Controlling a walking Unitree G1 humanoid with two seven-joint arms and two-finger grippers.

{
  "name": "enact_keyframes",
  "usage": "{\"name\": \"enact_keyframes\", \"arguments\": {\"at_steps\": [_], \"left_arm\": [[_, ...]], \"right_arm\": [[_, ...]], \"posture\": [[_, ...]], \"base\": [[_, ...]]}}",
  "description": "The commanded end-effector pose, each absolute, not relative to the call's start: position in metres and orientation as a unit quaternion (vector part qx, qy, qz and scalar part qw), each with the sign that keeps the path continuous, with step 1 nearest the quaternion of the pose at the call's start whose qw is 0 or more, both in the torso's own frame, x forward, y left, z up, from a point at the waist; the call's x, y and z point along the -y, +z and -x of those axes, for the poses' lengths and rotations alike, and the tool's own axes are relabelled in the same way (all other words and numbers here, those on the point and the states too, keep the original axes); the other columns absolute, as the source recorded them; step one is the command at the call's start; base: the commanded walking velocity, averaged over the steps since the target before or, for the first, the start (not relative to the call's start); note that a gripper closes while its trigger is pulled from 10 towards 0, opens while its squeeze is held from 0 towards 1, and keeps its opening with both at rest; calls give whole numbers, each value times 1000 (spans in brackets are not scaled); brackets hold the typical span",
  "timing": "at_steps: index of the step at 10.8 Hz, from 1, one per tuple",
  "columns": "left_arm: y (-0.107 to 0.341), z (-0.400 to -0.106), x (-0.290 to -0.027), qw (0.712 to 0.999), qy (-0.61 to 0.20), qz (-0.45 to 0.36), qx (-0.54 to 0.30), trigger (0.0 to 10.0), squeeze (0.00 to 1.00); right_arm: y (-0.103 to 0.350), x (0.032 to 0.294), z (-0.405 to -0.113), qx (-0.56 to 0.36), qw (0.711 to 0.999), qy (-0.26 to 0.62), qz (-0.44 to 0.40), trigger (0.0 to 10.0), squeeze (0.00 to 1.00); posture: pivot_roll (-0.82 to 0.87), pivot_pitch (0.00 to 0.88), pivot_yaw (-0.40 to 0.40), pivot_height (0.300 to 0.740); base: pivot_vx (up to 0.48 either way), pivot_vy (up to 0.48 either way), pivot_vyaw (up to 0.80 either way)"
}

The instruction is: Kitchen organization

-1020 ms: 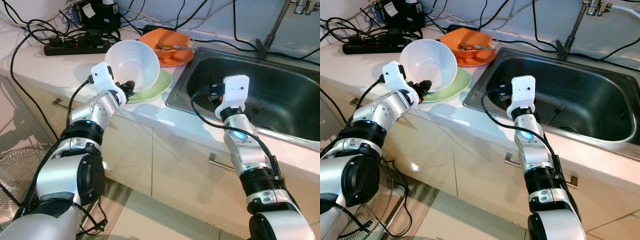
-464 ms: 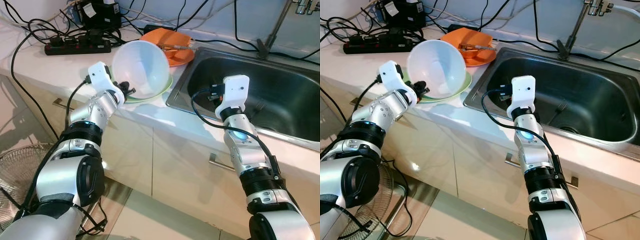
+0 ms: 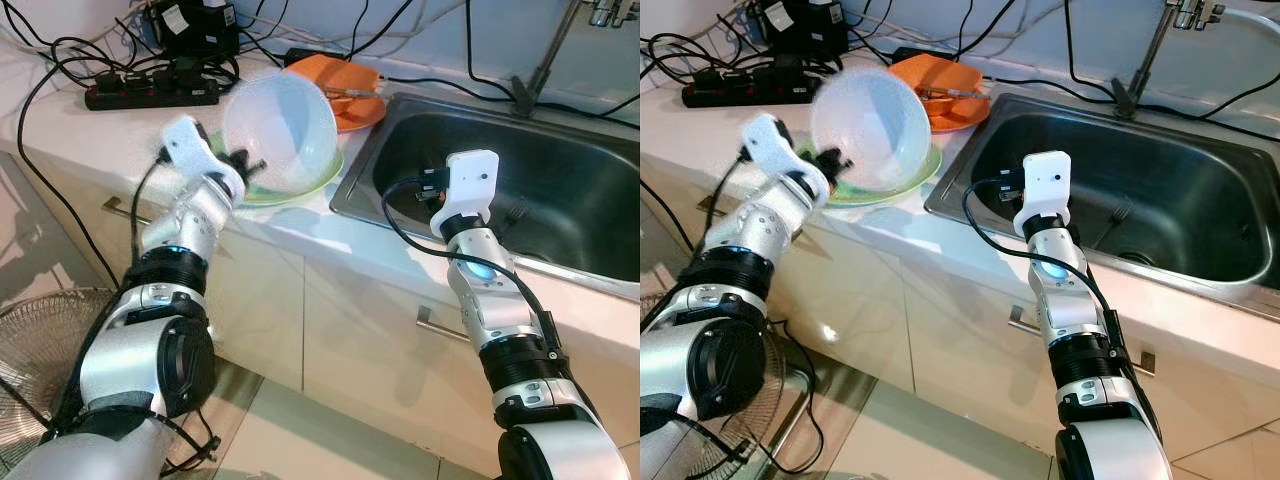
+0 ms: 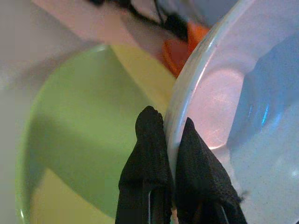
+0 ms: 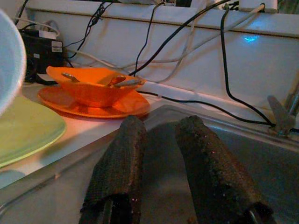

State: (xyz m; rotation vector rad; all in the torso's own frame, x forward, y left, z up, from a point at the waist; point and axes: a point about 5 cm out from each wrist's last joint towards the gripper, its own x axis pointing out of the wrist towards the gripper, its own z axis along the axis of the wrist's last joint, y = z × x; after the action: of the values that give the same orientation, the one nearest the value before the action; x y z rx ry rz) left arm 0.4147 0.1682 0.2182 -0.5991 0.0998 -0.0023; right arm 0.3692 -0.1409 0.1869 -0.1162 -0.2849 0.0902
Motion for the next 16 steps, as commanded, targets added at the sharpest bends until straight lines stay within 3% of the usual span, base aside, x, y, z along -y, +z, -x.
{"name": "enact_keyframes", "arguments": {"at_steps": [1, 4, 5, 6, 8, 9, 16], "left_arm": [[233, -415, -171, 952, 0, 305, -7, 0, 0], [253, -409, -160, 945, -56, 312, 76, 0, 0], [258, -402, -147, 949, -97, 278, 109, 4863, 0], [256, -400, -140, 949, -108, 273, 115, 10000, 0], [249, -393, -124, 957, -126, 234, 118, 10000, 0], [247, -389, -117, 958, -137, 220, 121, 10000, 0], [258, -382, -115, 963, -131, 177, 154, 10000, 0]], "right_arm": [[190, 140, -370, 146, 987, 46, 57, 10000, 0], [191, 135, -370, 150, 986, 51, 53, 10000, 0], [193, 133, -369, 154, 985, 55, 49, 10000, 349], [195, 133, -369, 158, 985, 56, 45, 10000, 1000], [203, 133, -370, 169, 984, 54, 33, 10000, 1000], [210, 131, -371, 175, 983, 59, 17, 10000, 0], [223, 133, -372, 151, 977, 97, -116, 10000, 0]], "posture": [[109, 39, 4, 740], [112, 12, 3, 740], [109, 2, 3, 740], [107, 0, 4, 740], [107, 0, 5, 740], [103, 4, 8, 740], [97, 39, 11, 740]], "base": [[0, 0, 0], [0, 0, 0], [0, 0, 0], [0, 0, 0], [0, 0, 0], [0, 0, 0], [0, 0, 0]]}}
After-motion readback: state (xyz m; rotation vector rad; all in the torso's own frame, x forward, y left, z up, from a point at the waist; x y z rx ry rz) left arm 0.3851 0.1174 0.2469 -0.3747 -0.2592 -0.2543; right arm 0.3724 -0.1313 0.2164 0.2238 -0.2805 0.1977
